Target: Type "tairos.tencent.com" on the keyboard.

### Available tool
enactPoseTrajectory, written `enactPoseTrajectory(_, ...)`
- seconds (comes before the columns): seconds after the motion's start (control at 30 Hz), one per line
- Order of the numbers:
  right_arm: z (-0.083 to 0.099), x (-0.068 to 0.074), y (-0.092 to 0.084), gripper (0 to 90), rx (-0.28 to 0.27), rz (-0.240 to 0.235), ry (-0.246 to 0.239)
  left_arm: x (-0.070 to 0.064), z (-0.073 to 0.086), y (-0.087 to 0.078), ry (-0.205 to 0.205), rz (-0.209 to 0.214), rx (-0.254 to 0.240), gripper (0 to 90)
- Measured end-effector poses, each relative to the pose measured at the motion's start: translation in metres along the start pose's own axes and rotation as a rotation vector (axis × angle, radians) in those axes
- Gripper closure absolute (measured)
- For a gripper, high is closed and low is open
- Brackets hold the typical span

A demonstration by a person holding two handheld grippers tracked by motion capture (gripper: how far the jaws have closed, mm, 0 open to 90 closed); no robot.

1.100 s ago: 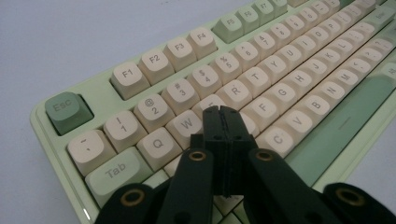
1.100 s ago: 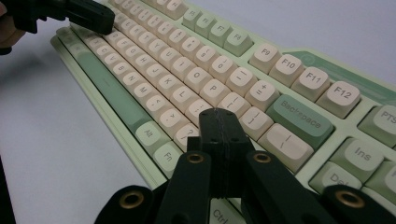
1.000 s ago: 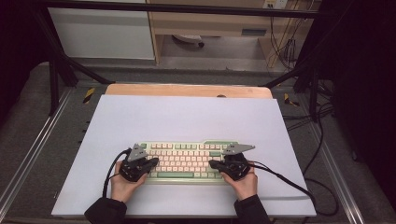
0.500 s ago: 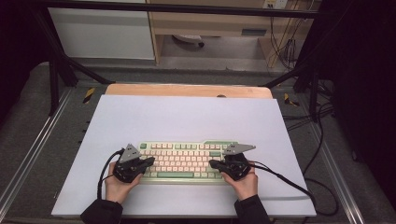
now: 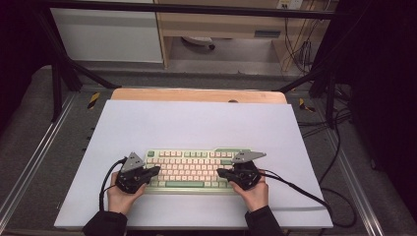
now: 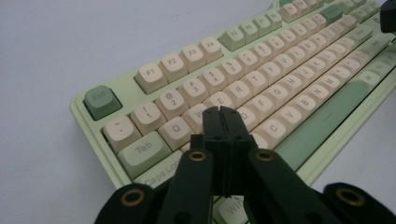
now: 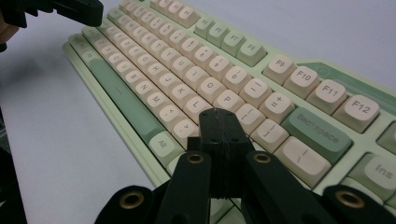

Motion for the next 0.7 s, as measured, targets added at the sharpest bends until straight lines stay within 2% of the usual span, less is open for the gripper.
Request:
enactPoseTrajectory(0.4,-0.005,0.008,0.018,90.0,0.029,-0.023,-0.021,-0.001,0.000,0.001,0.005,0.002,0.001,90.0)
enactPoseTrajectory(0.7,-0.003,0.009,0.030,90.0,0.047,-0.036,-0.016,-0.002,0.000,0.001,0.007,0.002,0.002,90.0)
Point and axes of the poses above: each handheld gripper's, and its own axes: y roughly forward along the jaws, z roughly out of its underside, x roughly to its left, the point moved 3 cm from there along y, roughly forward along the jaws, and after that the axes turned 15 degrees about -z, right-handed, at the moved point
